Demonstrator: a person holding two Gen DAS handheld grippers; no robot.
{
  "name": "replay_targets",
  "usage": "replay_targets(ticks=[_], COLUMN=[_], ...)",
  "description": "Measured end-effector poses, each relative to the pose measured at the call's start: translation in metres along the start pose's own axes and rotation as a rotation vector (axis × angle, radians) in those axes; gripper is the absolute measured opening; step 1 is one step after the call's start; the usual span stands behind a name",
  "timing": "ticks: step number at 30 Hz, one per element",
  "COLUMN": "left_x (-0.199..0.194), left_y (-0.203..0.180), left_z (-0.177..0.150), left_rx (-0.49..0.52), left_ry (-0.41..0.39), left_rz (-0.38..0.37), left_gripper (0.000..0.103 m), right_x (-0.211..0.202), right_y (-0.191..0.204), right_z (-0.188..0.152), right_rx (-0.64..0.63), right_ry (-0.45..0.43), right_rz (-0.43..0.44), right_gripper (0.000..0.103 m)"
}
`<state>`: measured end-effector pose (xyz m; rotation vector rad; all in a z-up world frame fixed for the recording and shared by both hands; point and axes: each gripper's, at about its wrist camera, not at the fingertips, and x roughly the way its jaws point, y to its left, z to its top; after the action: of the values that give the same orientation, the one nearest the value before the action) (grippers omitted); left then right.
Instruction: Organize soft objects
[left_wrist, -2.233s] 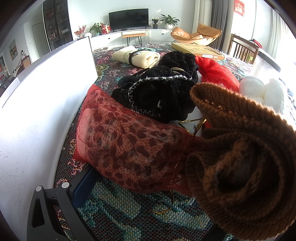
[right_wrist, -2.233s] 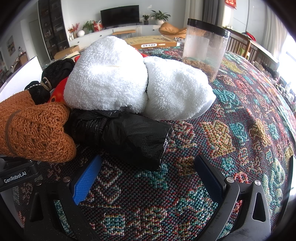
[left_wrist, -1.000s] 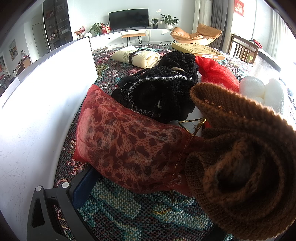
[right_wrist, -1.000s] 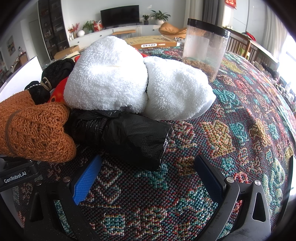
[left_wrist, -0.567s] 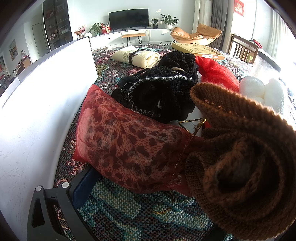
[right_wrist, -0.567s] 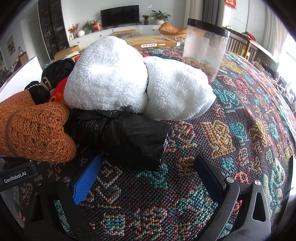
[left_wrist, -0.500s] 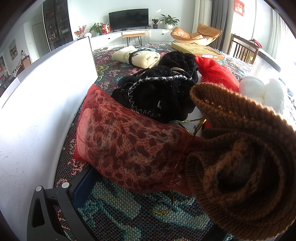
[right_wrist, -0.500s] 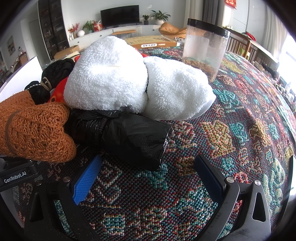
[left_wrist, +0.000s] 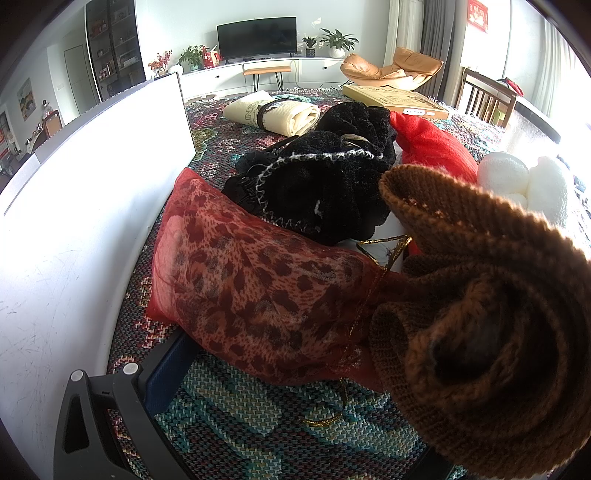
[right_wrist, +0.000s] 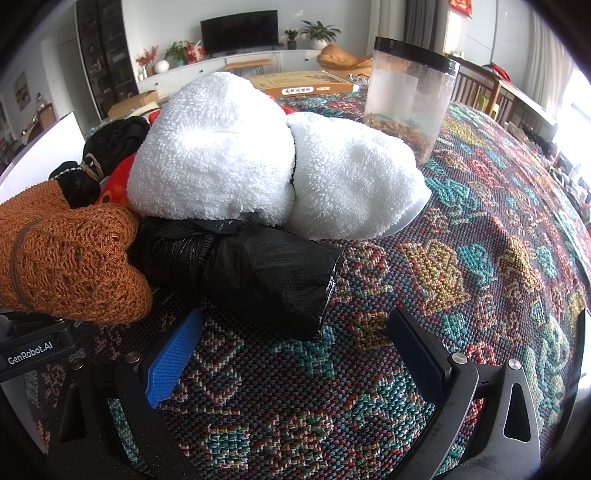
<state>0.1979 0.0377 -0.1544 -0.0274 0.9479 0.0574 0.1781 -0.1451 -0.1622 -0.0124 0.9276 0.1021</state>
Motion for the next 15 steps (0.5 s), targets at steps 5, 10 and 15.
replay_targets(ticks=[5, 10, 15], left_x=[0.0001, -0.0001, 0.0002], left_y=[0.0001, -0.0001, 0.0001], left_z=[0.0001, 0.0000, 0.0001], left_rx=[0.000, 0.000, 0.000], left_ry=[0.000, 0.000, 0.000], left_rz=[0.000, 0.000, 0.001], left_gripper=[0.103, 0.103, 0.103], right_x=[-0.0004, -0.0012, -0.0002], right_y=[0.0002, 0.0008, -0.0002], right_z=[-0.0002, -0.0005, -0.0002], right_rx=[0.000, 0.000, 0.000], right_ry=[0.000, 0.000, 0.000], right_rz=[0.000, 0.000, 0.000], right_gripper=[0.101, 0.101, 0.101])
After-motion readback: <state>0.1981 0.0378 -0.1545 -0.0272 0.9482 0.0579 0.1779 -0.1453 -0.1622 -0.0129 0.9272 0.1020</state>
